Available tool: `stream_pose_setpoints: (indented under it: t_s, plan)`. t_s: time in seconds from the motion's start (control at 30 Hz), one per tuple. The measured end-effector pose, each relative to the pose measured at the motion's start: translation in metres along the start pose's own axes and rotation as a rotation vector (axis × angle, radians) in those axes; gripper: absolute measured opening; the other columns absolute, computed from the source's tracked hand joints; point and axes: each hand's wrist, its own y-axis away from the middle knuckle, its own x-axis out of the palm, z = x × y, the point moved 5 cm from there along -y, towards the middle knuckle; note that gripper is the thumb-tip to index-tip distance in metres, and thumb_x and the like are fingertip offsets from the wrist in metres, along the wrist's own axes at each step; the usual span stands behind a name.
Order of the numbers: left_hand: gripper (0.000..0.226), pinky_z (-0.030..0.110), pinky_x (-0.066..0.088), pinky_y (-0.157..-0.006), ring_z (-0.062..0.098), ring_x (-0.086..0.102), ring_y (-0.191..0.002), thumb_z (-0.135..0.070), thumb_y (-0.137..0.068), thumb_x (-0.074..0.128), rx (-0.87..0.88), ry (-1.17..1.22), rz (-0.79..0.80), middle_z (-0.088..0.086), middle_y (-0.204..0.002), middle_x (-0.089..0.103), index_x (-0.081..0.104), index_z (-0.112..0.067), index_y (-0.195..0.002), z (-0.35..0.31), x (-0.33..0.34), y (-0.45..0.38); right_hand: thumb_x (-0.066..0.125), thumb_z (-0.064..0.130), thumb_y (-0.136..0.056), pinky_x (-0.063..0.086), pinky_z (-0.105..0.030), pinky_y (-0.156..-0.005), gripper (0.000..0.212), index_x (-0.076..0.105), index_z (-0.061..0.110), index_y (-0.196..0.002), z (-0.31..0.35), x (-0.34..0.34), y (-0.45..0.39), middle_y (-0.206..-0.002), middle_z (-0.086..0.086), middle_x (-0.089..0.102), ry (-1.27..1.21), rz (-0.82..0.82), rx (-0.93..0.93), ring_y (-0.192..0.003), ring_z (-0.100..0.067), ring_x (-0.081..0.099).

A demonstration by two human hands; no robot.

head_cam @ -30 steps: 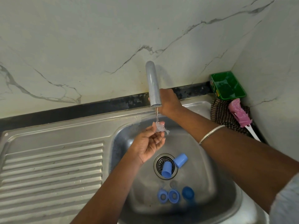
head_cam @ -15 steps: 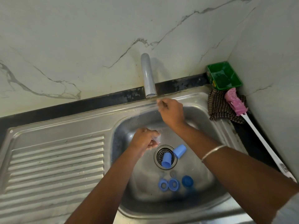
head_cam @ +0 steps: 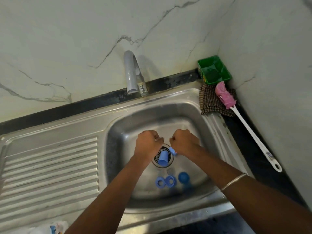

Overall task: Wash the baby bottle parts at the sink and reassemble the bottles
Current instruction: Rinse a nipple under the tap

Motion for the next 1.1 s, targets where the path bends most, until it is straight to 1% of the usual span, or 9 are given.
stream_pose_setpoints:
  t_s: [0.13, 0.33, 0.43, 0.47, 0.57, 0.67, 0.83, 0.97, 1.1]
  plan:
    - [0.016, 0.019, 0.042, -0.060, 0.014, 0.063, -0.073, -0.027, -0.084, 0.074, -0.013, -0.013, -0.033, -0.002, -0.079, 0.066, 0.063, -0.015, -0.084, -0.003, 0.006, 0.002, 0.055, 0.041, -0.093, 0.053, -0.032, -0.075, 0.027, 0.072, 0.022, -0.103, -0.011, -0.016, 0.000, -0.102, -0.004, 0.071, -0.031, -0.057, -0.032, -0.092, -0.026, 0.068]
    - [0.031, 0.005, 0.037, -0.059, 0.001, 0.058, -0.074, -0.031, -0.079, 0.080, -0.026, 0.087, 0.004, -0.012, -0.082, 0.063, 0.065, -0.021, -0.104, -0.007, 0.018, 0.003, 0.059, 0.028, -0.089, 0.040, -0.031, -0.064, 0.016, 0.070, 0.018, -0.097, -0.042, -0.095, 0.001, -0.092, -0.011, 0.064, -0.047, -0.637, -0.061, -0.087, -0.034, 0.062]
    - [0.030, 0.004, 0.041, -0.060, 0.002, 0.062, -0.078, -0.038, -0.076, 0.083, -0.075, 0.177, 0.029, -0.010, -0.090, 0.069, 0.073, -0.019, -0.097, -0.007, 0.026, 0.004, 0.063, 0.026, -0.083, 0.043, -0.039, -0.074, 0.034, 0.065, 0.022, -0.116, -0.066, -0.123, -0.002, -0.107, -0.017, 0.058, 0.007, -0.839, 0.022, -0.098, -0.038, 0.054]
    - [0.028, 0.005, 0.045, -0.061, 0.004, 0.065, -0.077, -0.042, -0.075, 0.082, -0.103, 0.204, 0.034, -0.008, -0.088, 0.071, 0.073, -0.021, -0.092, -0.008, 0.029, 0.004, 0.063, 0.030, -0.083, 0.044, -0.041, -0.078, 0.041, 0.060, 0.026, -0.124, -0.075, -0.128, -0.004, -0.112, -0.018, 0.055, 0.019, -0.850, 0.085, -0.101, -0.038, 0.052]
    - [0.029, 0.029, 0.061, -0.076, 0.012, 0.071, -0.070, -0.047, -0.073, 0.083, -0.203, 0.304, 0.029, -0.003, -0.080, 0.074, 0.070, -0.024, -0.084, -0.006, 0.036, 0.008, 0.062, 0.037, -0.088, 0.044, -0.046, -0.085, 0.048, 0.051, 0.029, -0.133, -0.095, -0.132, -0.015, -0.119, -0.022, 0.051, 0.003, -0.778, 0.217, -0.108, -0.040, 0.050]
    - [0.038, 0.037, 0.062, -0.077, 0.014, 0.069, -0.059, -0.042, -0.071, 0.087, -0.284, 0.445, 0.013, 0.004, -0.071, 0.074, 0.067, -0.017, -0.092, -0.002, 0.039, 0.016, 0.061, 0.034, -0.092, 0.043, -0.045, -0.083, 0.037, 0.056, 0.023, -0.127, -0.107, -0.133, -0.019, -0.117, -0.022, 0.053, -0.017, -0.769, 0.210, -0.108, -0.041, 0.050]
    - [0.031, 0.049, 0.058, -0.090, 0.026, 0.069, -0.075, -0.032, -0.086, 0.077, -0.316, 0.615, 0.018, 0.019, -0.084, 0.074, 0.071, -0.001, -0.088, 0.002, 0.039, 0.028, 0.060, 0.017, -0.089, 0.045, -0.046, -0.085, 0.036, 0.056, 0.012, -0.125, -0.118, -0.138, -0.022, -0.117, -0.024, 0.052, -0.080, -0.700, 0.209, -0.105, -0.043, 0.053]
    - [0.023, 0.044, 0.057, -0.093, 0.032, 0.073, -0.097, -0.027, -0.089, 0.075, -0.327, 0.755, 0.017, 0.022, -0.097, 0.074, 0.069, -0.004, -0.091, 0.003, 0.036, 0.036, 0.059, 0.006, -0.085, 0.044, -0.045, -0.080, 0.032, 0.058, 0.005, -0.116, -0.110, -0.140, -0.010, -0.113, -0.024, 0.053, -0.030, -0.765, 0.118, -0.103, -0.040, 0.052]
    - [0.021, 0.032, 0.059, -0.080, 0.026, 0.074, -0.089, -0.020, -0.090, 0.074, -0.322, 0.884, 0.039, 0.016, -0.094, 0.075, 0.068, -0.001, -0.094, 0.005, 0.032, 0.037, 0.066, 0.004, -0.078, 0.049, -0.042, -0.070, 0.046, 0.052, 0.008, -0.122, -0.091, -0.131, 0.007, -0.117, -0.022, 0.047, -0.043, -0.739, -0.014, -0.098, -0.039, 0.053]
